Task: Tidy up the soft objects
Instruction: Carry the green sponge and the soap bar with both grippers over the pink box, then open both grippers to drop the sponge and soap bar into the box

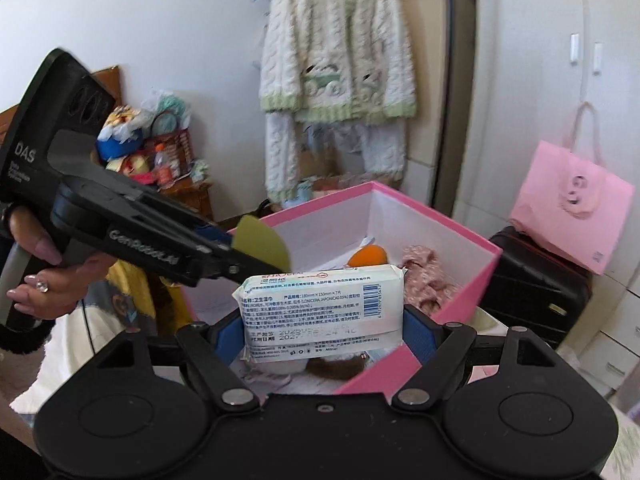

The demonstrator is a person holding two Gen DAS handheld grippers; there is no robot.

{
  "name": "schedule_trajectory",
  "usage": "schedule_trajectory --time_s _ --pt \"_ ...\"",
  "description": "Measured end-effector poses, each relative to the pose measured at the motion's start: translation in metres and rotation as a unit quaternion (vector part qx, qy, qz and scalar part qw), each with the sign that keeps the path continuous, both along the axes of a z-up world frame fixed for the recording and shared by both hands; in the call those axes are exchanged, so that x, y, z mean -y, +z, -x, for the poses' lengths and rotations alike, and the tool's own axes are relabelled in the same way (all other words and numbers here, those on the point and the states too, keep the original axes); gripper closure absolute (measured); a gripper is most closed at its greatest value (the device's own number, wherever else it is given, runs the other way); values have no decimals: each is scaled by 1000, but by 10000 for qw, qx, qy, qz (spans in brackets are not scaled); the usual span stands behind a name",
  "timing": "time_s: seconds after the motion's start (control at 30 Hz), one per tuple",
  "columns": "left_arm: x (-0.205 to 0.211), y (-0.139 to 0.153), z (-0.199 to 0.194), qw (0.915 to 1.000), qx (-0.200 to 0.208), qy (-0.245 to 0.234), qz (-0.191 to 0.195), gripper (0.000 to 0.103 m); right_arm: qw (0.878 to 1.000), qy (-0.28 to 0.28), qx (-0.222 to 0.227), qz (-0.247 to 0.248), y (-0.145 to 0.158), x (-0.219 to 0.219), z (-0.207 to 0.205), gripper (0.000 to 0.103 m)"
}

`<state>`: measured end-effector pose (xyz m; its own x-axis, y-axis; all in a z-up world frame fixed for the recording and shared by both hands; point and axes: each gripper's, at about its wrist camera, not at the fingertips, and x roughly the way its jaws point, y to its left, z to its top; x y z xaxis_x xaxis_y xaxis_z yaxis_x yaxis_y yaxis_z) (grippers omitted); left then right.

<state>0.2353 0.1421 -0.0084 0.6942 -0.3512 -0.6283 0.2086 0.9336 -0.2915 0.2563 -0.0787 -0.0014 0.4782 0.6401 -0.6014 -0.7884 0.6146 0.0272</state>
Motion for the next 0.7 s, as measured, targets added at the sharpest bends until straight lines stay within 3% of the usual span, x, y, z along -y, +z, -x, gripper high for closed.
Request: schedule_trajectory --time_s 0.2,0.4,0.53,0.7 --pt "-5 -18 -26 9993 -289 247 -3 66 9983 322 -71 478 -26 -31 -32 20" --pt "-7 -28 -41 9981 -405 431 -194 65 9968 438 -177 641 -37 -44 -51 19" --pt "-2 -26 -37 9975 -91 477 -505 50 9958 418 6 817 -39 -50 -50 18" --pt "-7 -14 -20 9979 116 459 -447 44 9980 242 125 567 -27 -35 -39 15"
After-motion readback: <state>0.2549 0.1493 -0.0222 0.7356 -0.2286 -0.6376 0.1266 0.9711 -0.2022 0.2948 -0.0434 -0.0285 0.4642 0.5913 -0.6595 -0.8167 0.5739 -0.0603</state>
